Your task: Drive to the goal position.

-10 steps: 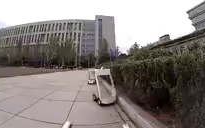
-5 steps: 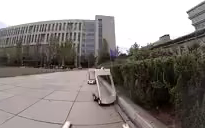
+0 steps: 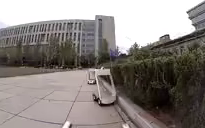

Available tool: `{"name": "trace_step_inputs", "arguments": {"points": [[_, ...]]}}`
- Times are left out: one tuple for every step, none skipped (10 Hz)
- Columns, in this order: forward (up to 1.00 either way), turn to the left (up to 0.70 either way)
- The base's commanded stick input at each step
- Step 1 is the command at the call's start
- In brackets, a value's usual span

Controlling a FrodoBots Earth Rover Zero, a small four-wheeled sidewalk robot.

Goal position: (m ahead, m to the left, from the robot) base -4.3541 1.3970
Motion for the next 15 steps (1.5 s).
{"name": "trace_step_inputs", "arguments": {"points": [[0.06,0.0],[0.06,0.0],[0.06,0.0],[0.06,0.0],[0.06,0.0],[0.06,0.0],[0.06,0.0],[0.06,0.0],[0.06,0.0],[0.06,0.0],[0.06,0.0],[0.06,0.0],[0.06,0.0],[0.06,0.0],[0.06,0.0]]}}
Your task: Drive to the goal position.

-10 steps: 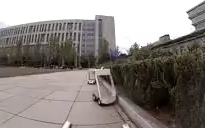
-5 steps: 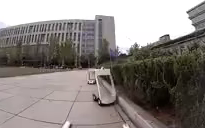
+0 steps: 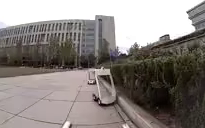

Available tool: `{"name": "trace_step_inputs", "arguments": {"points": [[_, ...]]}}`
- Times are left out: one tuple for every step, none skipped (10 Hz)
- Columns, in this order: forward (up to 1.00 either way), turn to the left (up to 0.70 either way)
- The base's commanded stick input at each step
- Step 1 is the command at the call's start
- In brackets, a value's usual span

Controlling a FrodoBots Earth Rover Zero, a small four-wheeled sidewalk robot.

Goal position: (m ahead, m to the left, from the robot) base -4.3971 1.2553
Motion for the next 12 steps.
{"name": "trace_step_inputs", "arguments": {"points": [[0.06,0.0],[0.06,0.0],[0.06,0.0],[0.06,0.0],[0.06,0.0],[0.06,0.0],[0.06,0.0],[0.06,0.0],[0.06,0.0],[0.06,0.0],[0.06,0.0],[0.06,0.0]]}}
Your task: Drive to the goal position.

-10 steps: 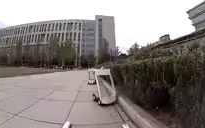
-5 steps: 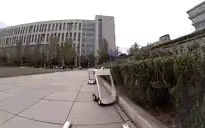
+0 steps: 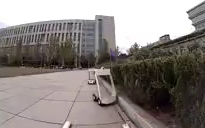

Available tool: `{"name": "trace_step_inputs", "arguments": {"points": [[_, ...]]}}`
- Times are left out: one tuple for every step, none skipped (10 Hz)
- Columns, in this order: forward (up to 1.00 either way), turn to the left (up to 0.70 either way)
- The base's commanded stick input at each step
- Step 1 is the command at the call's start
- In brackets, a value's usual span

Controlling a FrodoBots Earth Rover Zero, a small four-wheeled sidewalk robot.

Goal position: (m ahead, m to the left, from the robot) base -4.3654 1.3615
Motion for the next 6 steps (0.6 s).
{"name": "trace_step_inputs", "arguments": {"points": [[0.06,0.0],[0.06,0.0],[0.06,0.0],[0.06,0.0],[0.06,0.0],[0.06,0.0]]}}
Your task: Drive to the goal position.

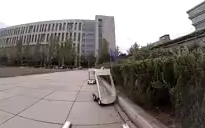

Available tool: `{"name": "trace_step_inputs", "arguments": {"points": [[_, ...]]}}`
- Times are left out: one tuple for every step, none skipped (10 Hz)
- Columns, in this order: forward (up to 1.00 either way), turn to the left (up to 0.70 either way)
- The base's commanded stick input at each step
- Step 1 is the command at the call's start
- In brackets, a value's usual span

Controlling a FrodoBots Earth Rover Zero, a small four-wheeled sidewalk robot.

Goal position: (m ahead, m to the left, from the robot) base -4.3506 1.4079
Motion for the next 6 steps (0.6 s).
{"name": "trace_step_inputs", "arguments": {"points": [[0.06,0.0],[0.06,0.0],[0.06,0.0],[0.06,0.0],[0.06,0.0],[0.06,0.0]]}}
